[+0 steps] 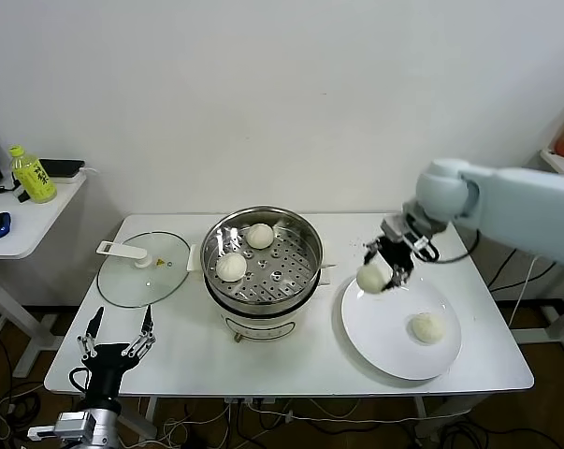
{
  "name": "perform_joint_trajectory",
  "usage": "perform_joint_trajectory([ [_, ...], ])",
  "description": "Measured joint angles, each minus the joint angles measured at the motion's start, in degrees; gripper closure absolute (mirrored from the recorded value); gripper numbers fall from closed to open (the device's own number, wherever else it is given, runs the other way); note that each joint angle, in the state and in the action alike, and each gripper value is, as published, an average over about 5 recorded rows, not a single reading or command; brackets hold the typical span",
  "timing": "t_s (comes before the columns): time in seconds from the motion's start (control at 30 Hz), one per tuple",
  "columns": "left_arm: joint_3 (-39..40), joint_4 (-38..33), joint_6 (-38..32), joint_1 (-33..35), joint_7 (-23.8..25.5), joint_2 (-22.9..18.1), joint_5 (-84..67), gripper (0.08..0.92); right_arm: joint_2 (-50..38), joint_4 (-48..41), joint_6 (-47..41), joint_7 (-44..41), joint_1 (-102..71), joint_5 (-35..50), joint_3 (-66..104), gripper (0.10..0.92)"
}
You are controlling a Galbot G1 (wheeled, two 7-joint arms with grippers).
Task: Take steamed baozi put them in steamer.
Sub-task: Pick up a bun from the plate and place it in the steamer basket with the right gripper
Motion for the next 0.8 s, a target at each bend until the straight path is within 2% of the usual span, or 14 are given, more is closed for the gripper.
perform_joint_trajectory([
  [0.4, -0.7, -0.7, 0.2, 0.2, -0.1, -0.5, 0.5, 0.177, 11.6, -2.0, 8.7, -0.8, 4.1, -4.7, 4.3, 0.372],
  [0.8, -1.5, -0.9, 0.5, 0.1, -0.2, -0.6, 0.4, 0.177, 24.3, -7.1, 12.2, -1.5, 0.2, -9.2, 6.9, 0.372],
])
